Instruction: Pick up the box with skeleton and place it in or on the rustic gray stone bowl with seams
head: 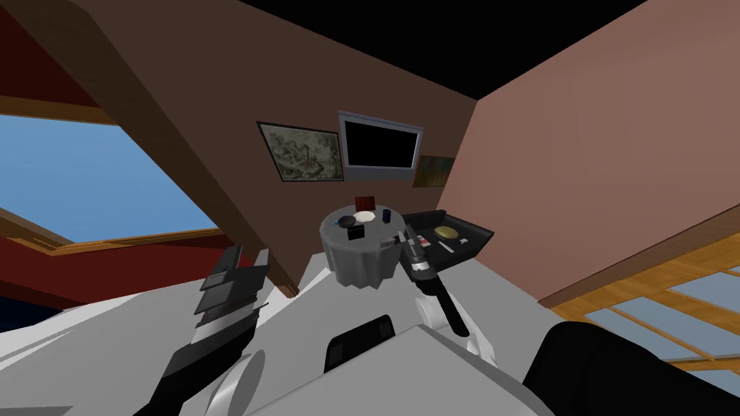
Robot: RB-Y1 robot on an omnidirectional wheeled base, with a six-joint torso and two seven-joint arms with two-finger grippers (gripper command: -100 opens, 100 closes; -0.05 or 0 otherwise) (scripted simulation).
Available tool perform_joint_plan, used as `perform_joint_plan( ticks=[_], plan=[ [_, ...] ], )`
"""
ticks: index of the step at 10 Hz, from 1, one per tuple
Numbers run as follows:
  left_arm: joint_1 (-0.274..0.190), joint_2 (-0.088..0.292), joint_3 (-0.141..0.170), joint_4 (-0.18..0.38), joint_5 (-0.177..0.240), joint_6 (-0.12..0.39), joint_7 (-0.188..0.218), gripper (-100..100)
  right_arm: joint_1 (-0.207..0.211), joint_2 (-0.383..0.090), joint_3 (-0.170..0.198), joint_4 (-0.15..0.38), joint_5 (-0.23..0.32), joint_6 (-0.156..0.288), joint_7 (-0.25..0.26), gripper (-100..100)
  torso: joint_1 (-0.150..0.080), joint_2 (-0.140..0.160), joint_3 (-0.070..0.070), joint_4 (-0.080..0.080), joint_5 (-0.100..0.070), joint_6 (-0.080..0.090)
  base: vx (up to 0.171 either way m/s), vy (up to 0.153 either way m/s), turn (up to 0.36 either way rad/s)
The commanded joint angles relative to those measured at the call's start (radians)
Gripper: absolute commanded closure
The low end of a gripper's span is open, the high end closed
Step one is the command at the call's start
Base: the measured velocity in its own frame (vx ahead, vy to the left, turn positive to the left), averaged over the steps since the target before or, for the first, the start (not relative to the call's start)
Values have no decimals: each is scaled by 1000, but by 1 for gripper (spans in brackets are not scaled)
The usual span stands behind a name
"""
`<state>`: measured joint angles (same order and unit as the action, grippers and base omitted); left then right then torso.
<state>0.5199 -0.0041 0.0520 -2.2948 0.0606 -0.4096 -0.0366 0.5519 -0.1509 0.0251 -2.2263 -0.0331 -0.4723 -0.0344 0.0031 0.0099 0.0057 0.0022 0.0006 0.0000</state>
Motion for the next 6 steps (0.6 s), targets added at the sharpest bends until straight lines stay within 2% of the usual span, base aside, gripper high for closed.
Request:
perform_joint_plan(
  ticks=[1, 3, 6],
  plan=[
    [0, 0, 0, 0, 0, 0, 0, 0, 1, -32, 2, 16, 2, -15, -2, -100, 0, 0, 0, 0, 0, 0, -112, 55, -4],
    [0, 0, 0, 0, 0, 0, 0, 0, 11, -101, 5, 55, 10, -45, -7, -100, 0, -2, -1, 0, 0, 0, -133, 52, 17],
    [0, 0, 0, 0, 0, 0, 0, 0, 15, -175, 7, 78, 16, -63, -9, -100, 1, -2, -1, 0, 0, 0, -108, 57, 16]
  ],
)
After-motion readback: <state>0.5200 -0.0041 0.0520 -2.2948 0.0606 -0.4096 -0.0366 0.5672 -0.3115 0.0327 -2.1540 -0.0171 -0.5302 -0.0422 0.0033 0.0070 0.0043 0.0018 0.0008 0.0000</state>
